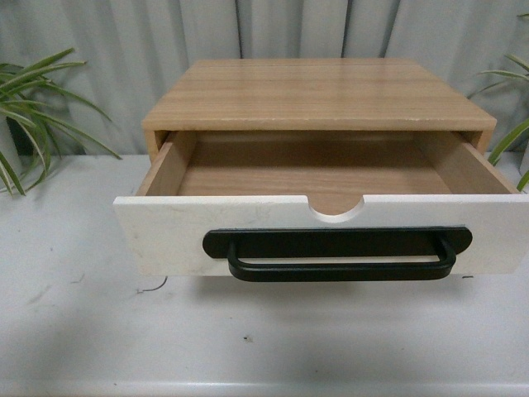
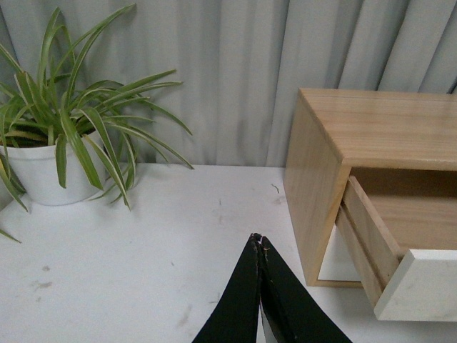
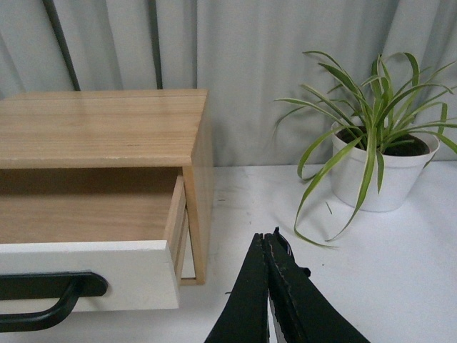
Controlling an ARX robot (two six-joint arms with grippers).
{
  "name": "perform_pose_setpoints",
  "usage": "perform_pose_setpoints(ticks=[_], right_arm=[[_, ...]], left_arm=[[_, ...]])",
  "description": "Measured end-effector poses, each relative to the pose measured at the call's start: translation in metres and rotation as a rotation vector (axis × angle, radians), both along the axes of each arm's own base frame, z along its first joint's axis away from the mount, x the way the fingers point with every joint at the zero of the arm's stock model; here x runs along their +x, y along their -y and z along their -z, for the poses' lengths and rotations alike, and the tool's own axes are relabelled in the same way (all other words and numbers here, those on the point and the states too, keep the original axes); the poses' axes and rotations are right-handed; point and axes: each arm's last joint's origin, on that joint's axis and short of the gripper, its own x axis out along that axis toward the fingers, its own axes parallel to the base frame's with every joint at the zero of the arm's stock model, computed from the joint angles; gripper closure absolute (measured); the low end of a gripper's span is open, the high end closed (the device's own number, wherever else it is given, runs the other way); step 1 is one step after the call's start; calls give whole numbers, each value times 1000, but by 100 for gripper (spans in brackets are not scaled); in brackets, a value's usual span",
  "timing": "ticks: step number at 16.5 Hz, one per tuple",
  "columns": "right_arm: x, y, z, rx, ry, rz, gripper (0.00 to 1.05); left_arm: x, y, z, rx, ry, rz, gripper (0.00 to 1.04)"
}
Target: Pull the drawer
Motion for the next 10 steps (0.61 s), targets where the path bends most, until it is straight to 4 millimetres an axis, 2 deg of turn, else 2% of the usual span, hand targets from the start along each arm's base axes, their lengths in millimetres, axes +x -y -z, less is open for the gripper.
perform_pose_setpoints(ticks=[8, 10], right_arm=[[-16, 0, 11, 0, 5, 0, 103], [-19, 0, 17, 0, 7, 0, 103]], left_arm=[[-15, 0, 9, 0, 6, 0, 103], [-18, 0, 17, 0, 3, 0, 103]])
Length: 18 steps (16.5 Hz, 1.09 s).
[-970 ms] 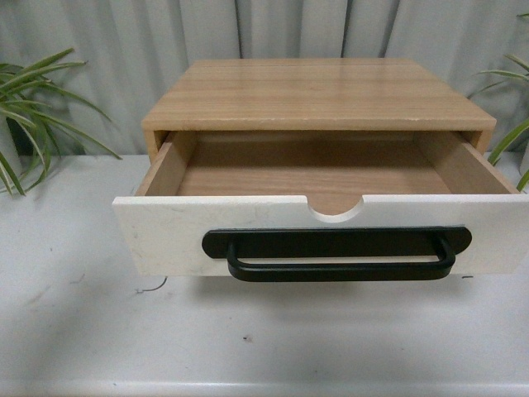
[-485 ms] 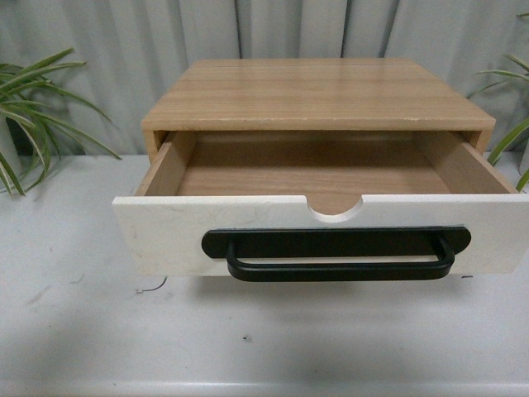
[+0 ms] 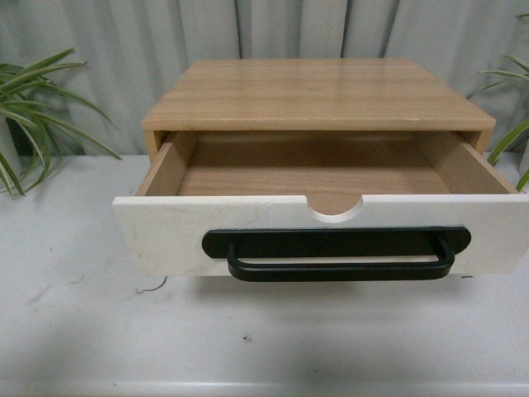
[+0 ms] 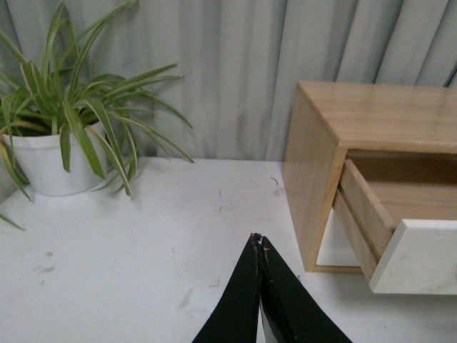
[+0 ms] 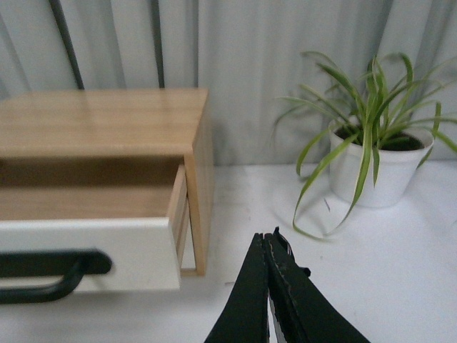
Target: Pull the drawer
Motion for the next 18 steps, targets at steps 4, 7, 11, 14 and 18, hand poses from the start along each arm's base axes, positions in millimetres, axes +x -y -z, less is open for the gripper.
perform_pose_setpoints(ticks=[4, 7, 11, 14, 18], right_arm=[[-5, 0, -2, 0, 17, 0, 103], [-8, 0, -1, 0, 10, 0, 103], [-11, 0, -1, 0, 11, 0, 103], [-21, 0, 6, 0, -40, 1, 103], [-24, 0, 2, 0, 4, 0, 103]], left_arm=[[-5, 0, -2, 0, 18, 0, 103], [-8, 0, -1, 0, 13, 0, 103], [-11, 0, -1, 0, 14, 0, 103], [-21, 0, 6, 0, -37, 2, 103], [-23, 0, 2, 0, 2, 1, 103]])
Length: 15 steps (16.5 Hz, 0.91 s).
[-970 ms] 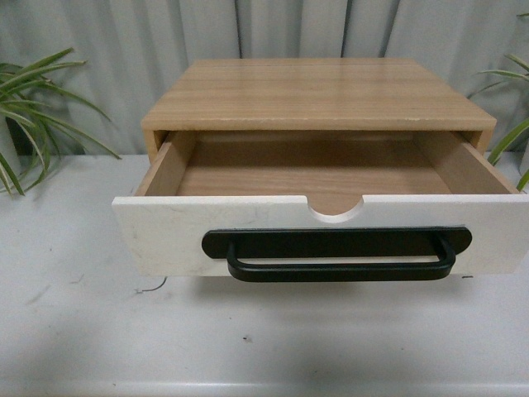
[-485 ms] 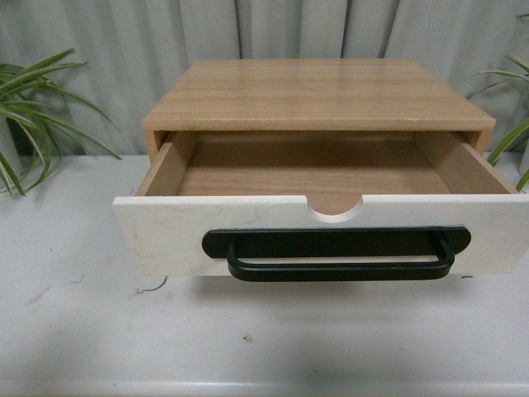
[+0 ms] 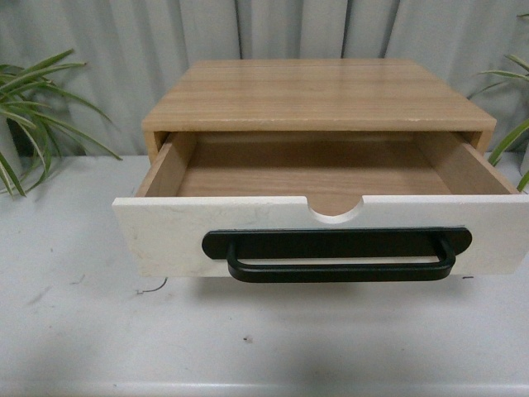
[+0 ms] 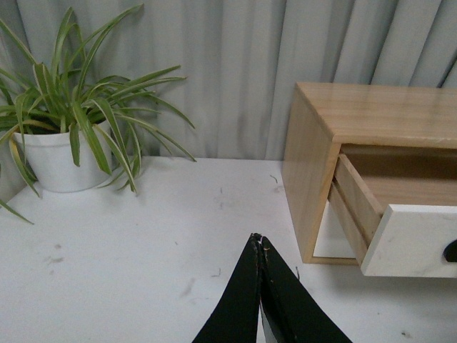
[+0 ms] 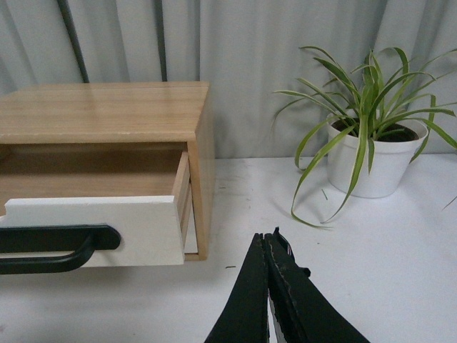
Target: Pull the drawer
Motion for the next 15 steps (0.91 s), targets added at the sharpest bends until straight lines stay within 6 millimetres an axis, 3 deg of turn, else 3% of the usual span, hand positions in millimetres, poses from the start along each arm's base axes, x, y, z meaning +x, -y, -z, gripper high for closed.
perform_pose_setpoints(ticks=[3, 4, 12, 15], right_arm=[[0, 0, 0, 0, 0, 0, 103], [0, 0, 0, 0, 0, 0, 102], [0, 0, 0, 0, 0, 0, 9], [0, 0, 0, 1, 0, 0, 6]], left_arm=[[0, 0, 0, 0, -2, 0, 103], [0, 0, 0, 0, -2, 0, 98], [0, 0, 0, 1, -2, 0, 5], [0, 0, 0, 2, -1, 0, 7]])
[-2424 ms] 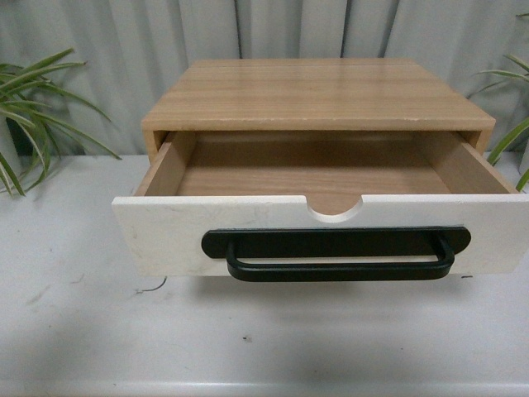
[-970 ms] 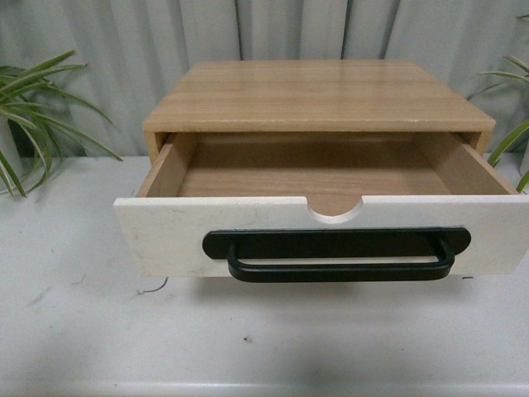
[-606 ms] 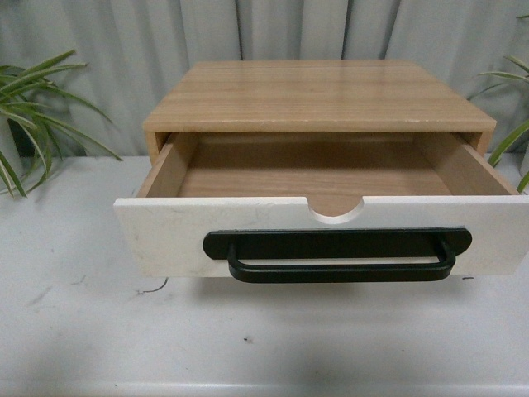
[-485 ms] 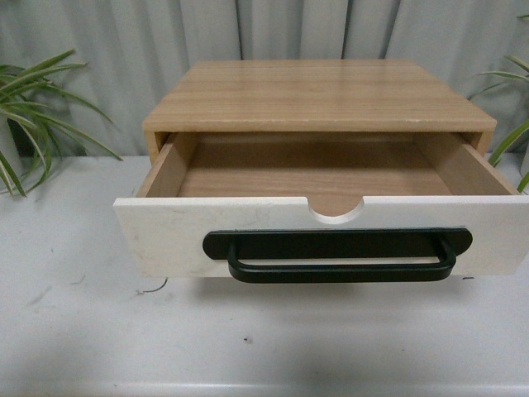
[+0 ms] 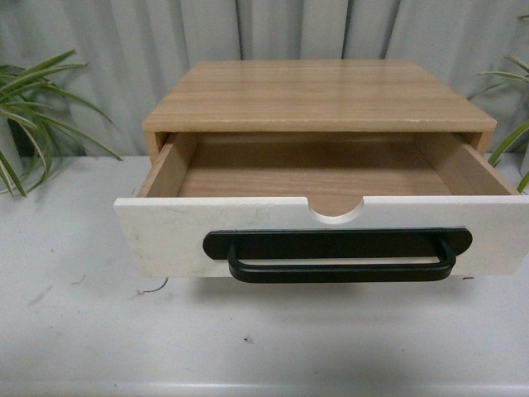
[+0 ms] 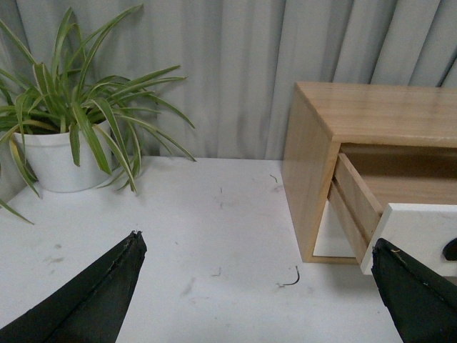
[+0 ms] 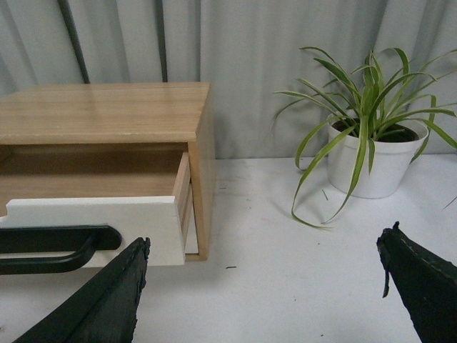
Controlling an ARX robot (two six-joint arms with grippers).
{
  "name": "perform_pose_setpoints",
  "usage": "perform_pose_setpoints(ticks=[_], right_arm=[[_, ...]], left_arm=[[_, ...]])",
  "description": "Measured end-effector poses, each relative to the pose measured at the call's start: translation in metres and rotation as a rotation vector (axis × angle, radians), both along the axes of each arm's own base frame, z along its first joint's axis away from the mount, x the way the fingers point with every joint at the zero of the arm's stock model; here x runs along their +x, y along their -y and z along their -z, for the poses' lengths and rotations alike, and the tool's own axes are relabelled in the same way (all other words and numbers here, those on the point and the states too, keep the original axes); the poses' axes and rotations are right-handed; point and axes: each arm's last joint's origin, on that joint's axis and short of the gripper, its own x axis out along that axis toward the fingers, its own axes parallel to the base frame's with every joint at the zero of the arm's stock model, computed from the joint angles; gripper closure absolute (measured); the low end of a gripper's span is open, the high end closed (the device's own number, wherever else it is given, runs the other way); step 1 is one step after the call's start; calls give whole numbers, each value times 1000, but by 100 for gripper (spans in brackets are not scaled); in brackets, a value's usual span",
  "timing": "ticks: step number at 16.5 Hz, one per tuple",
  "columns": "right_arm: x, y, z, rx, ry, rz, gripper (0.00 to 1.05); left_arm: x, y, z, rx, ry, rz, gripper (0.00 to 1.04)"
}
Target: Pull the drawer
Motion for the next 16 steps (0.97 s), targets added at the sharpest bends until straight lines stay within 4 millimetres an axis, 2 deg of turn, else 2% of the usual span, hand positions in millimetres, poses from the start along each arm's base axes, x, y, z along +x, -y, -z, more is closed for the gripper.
perform_pose_setpoints(ticks=[16], right_arm=[[0, 0, 0, 0, 0, 0, 6]], left_arm=[[0, 0, 0, 0, 0, 0, 7]])
